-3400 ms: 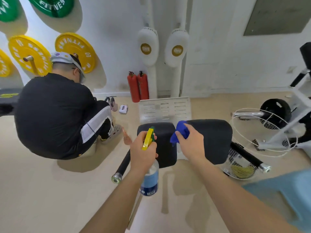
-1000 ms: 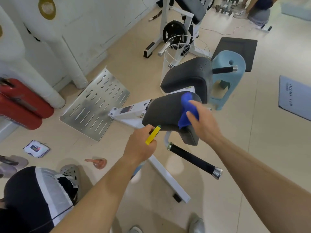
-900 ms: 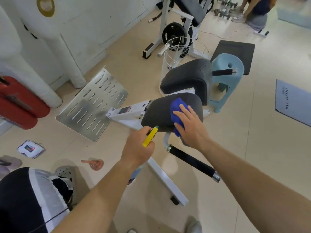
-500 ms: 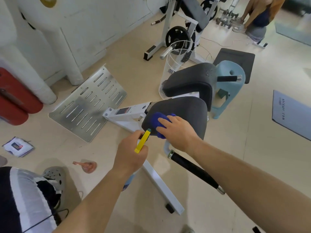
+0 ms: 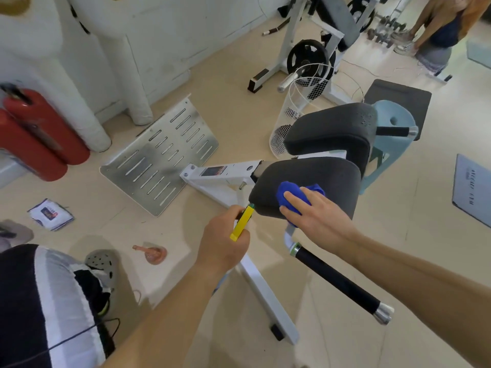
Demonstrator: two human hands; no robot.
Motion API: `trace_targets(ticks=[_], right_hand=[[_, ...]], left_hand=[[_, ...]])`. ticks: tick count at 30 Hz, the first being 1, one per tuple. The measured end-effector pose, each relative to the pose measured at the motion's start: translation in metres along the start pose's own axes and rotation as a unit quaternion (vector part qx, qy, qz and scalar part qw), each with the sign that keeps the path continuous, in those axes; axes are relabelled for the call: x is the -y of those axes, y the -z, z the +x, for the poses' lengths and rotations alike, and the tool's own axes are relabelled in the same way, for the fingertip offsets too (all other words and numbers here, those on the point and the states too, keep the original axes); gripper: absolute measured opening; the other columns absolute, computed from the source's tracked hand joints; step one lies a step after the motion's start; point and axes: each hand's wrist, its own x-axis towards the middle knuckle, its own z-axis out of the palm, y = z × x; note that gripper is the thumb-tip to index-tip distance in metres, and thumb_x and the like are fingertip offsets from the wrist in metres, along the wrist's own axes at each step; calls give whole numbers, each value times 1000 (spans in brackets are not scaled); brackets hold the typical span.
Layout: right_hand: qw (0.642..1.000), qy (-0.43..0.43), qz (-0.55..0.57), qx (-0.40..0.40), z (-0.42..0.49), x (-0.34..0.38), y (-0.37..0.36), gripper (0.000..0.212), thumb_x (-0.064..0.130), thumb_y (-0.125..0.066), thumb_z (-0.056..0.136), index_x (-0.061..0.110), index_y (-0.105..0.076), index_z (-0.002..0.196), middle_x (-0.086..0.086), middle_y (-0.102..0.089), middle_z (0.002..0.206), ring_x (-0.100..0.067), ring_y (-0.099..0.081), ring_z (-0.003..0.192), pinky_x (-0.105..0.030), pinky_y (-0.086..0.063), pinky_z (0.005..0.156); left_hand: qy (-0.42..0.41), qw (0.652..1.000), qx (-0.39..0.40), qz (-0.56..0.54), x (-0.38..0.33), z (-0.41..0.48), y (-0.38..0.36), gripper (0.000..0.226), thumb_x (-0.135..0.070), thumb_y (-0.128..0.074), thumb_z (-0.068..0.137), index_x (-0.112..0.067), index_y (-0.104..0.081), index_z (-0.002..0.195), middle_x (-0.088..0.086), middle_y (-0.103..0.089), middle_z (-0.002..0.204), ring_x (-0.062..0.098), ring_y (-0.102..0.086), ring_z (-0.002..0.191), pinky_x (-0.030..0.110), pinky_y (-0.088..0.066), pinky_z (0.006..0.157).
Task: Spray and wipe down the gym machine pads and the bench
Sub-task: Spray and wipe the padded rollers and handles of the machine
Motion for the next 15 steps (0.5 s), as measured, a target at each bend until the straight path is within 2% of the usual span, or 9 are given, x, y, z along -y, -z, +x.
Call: trace_targets(ticks=[2,5,7,10,12,15], right_hand=[[1000,25,0,13,26,10,-1,60,9,-60,91,16,-42,147,-17,-37,151,-43,-51,118,-50,-48,98],[999,18,31,38,79,26,-4,40,12,-54,95,15,-50,135,-12,-46,141,-36,-53,111,-43,-50,86],[998,16,17,51,109,41,-9,31,14,-52,98,13,-56,129,-11,-50,136,-33,-54,108,-39,-47,82],[998,-9,3,68,137,60,-18,30,12,-44,102,7,-57,128,-12,-53,133,-34,-53,114,-41,-45,91],[997,-24,14,69,138,63,-19,28,12,-44,101,7,-57,126,-11,-56,127,-32,-54,109,-41,-45,90],[998,3,10,59,119,51,-14,27,14,-56,96,13,-57,123,-10,-54,125,-30,-56,100,-40,-48,85]], left_hand=[[-1,1000,-10,1,5,5,1,16,-16,-52,80,-31,-57,84,-2,-55,63,20,-47,58,31,-40,51],[3,1000,-21,7,13,12,0,16,-12,-60,87,-28,-58,84,0,-55,64,24,-50,61,38,-42,53],[5,1000,-29,6,18,16,2,16,-12,-61,87,-27,-60,85,0,-55,64,25,-50,61,40,-43,54],[5,1000,-21,4,21,18,6,14,-14,-51,79,-25,-58,84,1,-53,62,25,-46,60,44,-42,54],[0,1000,-10,8,21,18,10,17,-17,-46,74,-25,-57,84,1,-53,63,25,-46,60,45,-43,54],[-2,1000,-9,16,22,24,12,17,-16,-49,76,-27,-59,86,-1,-55,64,24,-49,60,41,-44,54]])
